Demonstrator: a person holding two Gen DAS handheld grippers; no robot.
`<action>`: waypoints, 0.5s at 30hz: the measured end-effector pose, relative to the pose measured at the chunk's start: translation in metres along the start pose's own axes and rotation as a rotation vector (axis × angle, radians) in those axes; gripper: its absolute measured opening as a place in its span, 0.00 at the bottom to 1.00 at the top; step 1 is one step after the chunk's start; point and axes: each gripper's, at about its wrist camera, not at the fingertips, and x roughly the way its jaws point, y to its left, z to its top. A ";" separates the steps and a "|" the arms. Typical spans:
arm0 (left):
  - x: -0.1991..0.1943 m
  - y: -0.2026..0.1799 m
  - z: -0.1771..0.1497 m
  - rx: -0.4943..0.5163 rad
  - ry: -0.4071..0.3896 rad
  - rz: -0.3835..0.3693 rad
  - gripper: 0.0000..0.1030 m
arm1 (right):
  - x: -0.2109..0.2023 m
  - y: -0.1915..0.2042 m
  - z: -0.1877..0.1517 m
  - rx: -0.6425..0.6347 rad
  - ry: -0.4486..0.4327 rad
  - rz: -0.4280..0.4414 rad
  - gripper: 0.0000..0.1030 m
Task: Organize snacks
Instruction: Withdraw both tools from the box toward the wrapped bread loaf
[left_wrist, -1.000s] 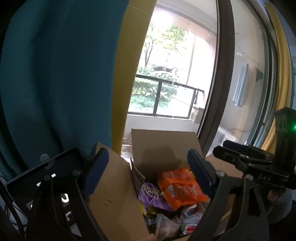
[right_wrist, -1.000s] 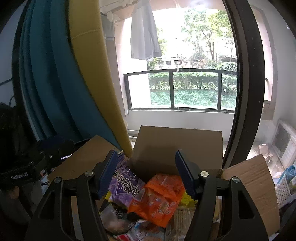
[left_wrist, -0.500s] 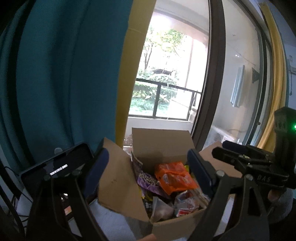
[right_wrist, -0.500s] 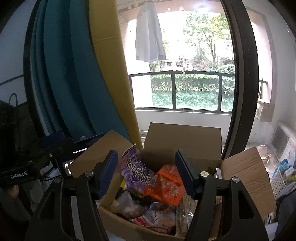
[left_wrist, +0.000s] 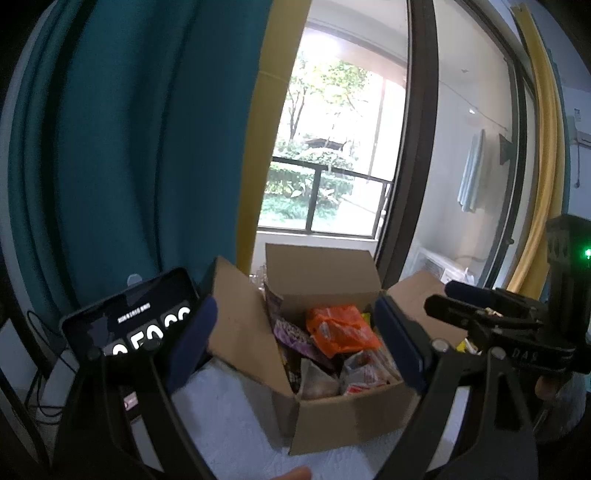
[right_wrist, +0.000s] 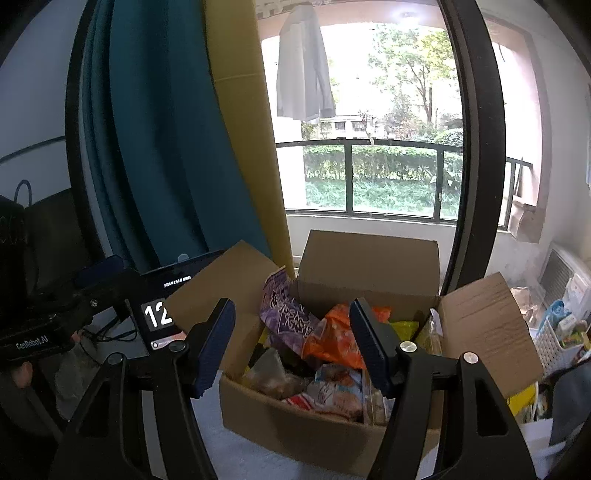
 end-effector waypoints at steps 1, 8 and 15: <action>-0.003 0.000 -0.003 -0.003 0.003 0.000 0.86 | -0.002 0.001 -0.002 0.000 0.002 -0.001 0.66; -0.017 0.000 -0.023 -0.015 0.029 -0.004 0.86 | -0.015 0.009 -0.023 0.005 0.026 -0.010 0.66; -0.025 0.003 -0.052 -0.017 0.080 -0.005 0.86 | -0.020 0.016 -0.050 0.024 0.067 -0.014 0.66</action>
